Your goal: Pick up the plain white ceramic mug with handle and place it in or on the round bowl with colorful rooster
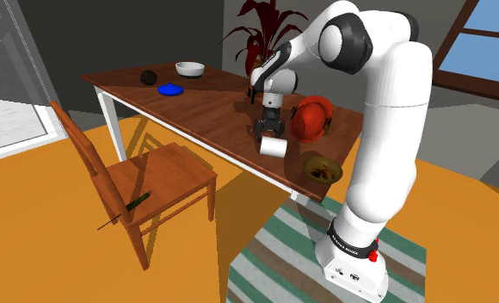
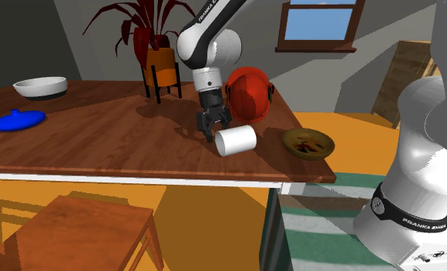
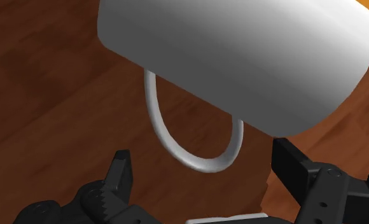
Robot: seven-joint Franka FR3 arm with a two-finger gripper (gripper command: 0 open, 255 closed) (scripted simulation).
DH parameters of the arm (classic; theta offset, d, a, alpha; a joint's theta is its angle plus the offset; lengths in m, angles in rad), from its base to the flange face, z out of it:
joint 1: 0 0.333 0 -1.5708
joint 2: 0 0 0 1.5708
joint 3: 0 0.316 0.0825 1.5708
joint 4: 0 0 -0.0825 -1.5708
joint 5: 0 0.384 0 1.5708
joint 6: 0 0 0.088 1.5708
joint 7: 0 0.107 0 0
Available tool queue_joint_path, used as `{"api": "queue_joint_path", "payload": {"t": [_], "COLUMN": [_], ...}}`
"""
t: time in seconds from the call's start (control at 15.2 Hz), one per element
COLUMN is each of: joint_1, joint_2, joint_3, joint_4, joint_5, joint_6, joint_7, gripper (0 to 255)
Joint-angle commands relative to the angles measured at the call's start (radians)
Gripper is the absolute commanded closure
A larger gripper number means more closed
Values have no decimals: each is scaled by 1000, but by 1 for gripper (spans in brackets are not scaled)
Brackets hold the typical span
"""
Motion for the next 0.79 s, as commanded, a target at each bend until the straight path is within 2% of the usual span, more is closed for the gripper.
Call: {"api": "queue_joint_path", "payload": {"t": [0.0,0.59,0.66,0.73], "joint_1": [0,-1,-1,28], "joint_2": [0,0,0,-72], "joint_3": [0,-1,-1,-20], "joint_4": [0,5,5,-59], "joint_5": [0,0,0,-38], "joint_6": [0,-4,-4,54], "joint_7": [0,1,1,89], "gripper": [255,255,0,0]}}
